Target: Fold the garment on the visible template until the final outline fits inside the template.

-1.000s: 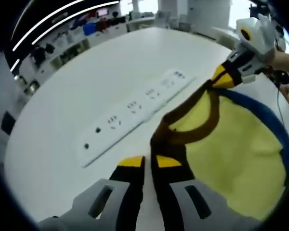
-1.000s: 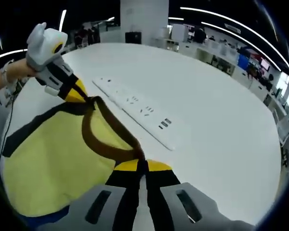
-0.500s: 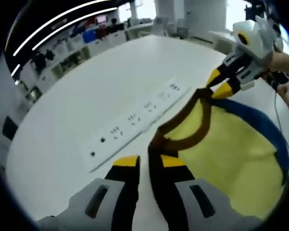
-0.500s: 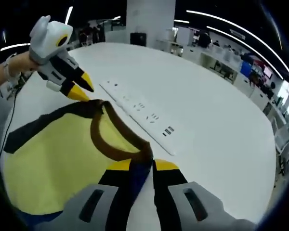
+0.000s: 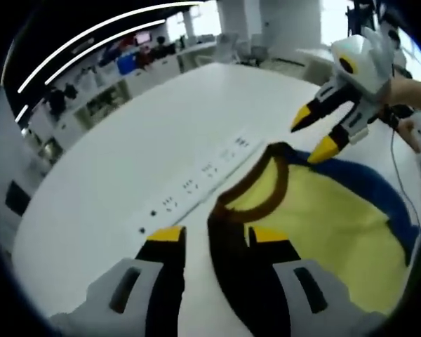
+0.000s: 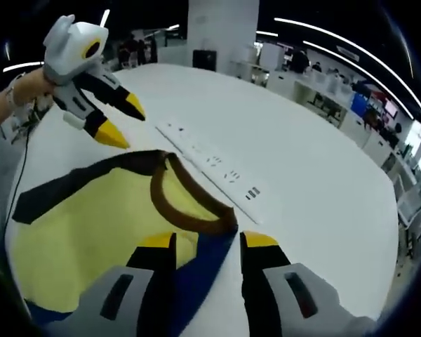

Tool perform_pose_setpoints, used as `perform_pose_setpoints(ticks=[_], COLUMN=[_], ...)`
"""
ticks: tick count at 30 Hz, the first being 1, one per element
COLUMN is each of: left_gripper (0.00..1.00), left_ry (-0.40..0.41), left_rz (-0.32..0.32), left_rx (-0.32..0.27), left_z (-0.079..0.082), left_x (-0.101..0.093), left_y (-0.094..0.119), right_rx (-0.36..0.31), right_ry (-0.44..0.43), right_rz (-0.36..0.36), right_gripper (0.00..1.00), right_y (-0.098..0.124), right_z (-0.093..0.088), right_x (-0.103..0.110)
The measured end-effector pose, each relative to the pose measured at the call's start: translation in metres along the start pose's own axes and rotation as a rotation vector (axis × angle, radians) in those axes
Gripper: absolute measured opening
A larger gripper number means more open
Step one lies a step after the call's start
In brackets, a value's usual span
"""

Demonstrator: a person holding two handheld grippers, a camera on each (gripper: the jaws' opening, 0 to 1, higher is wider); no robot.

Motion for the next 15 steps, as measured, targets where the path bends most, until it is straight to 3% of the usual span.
perform_pose_setpoints(ticks=[15], left_gripper=[0.46], left_ry=[-0.034], left_rz=[-0.050], left_rx=[-0.029], left_z=[0.008], left_x=[-0.021], left_y=[0.037], right_rx=[-0.028], right_ry=[0.028], right_rz=[0.000], right_gripper=[0.54], right_y=[0.030], right_z=[-0.001], right_x=[0.031])
Point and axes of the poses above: the point that each gripper's makers call its tool centre point, and the gripper's own axes: y roughly backward along the fingers, x roughly to its left, z roughly out of its top, the point moved 4 cm from there along y, roughly backward along the fingers, and after that the axes turned 9 degrees about z, right-handed, at the moved point
